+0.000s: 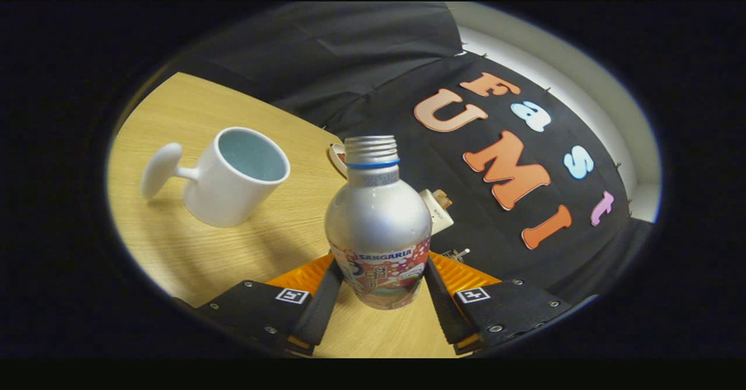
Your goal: Take the bottle from table, then pour the juice into the cup, finally place the bottle on the coaster
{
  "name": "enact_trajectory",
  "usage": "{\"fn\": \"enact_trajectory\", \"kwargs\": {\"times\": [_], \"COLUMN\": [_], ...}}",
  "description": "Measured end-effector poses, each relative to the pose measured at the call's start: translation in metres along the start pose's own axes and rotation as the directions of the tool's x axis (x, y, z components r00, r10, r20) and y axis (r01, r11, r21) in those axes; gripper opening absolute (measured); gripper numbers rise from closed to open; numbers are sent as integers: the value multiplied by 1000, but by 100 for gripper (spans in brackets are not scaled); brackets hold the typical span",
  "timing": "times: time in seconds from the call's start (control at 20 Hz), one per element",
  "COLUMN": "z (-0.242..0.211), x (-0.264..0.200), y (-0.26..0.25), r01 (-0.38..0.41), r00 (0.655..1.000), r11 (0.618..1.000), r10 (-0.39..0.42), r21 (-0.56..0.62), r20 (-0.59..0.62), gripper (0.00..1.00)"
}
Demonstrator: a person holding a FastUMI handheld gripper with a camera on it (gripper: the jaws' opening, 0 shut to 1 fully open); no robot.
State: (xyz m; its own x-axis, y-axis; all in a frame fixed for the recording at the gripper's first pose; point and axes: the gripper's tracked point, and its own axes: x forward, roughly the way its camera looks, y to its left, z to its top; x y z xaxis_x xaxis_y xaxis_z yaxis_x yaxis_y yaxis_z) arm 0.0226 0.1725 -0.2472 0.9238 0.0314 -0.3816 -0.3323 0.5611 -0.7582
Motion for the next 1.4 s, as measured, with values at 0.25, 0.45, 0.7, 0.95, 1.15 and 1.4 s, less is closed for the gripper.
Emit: {"fn": "enact_trajectory", "kwargs": {"times": [0.25,0.45,0.7,0.95,1.15,1.4], "z": [1,8,22,38,40,43], "x": [3,8,9,12,19,25], "y": [2,-1,-10,-21,-19,-24], "r01": [47,70,118,180,203,230], "r00": [999,996,990,978,974,970], "r11": [985,961,918,861,815,749], "r10": [-42,-55,-81,-107,-113,-125], "r21": [-165,-268,-378,-475,-543,-622], "r20": [34,63,114,177,194,208], "gripper": [77,77,76,76,76,76]}}
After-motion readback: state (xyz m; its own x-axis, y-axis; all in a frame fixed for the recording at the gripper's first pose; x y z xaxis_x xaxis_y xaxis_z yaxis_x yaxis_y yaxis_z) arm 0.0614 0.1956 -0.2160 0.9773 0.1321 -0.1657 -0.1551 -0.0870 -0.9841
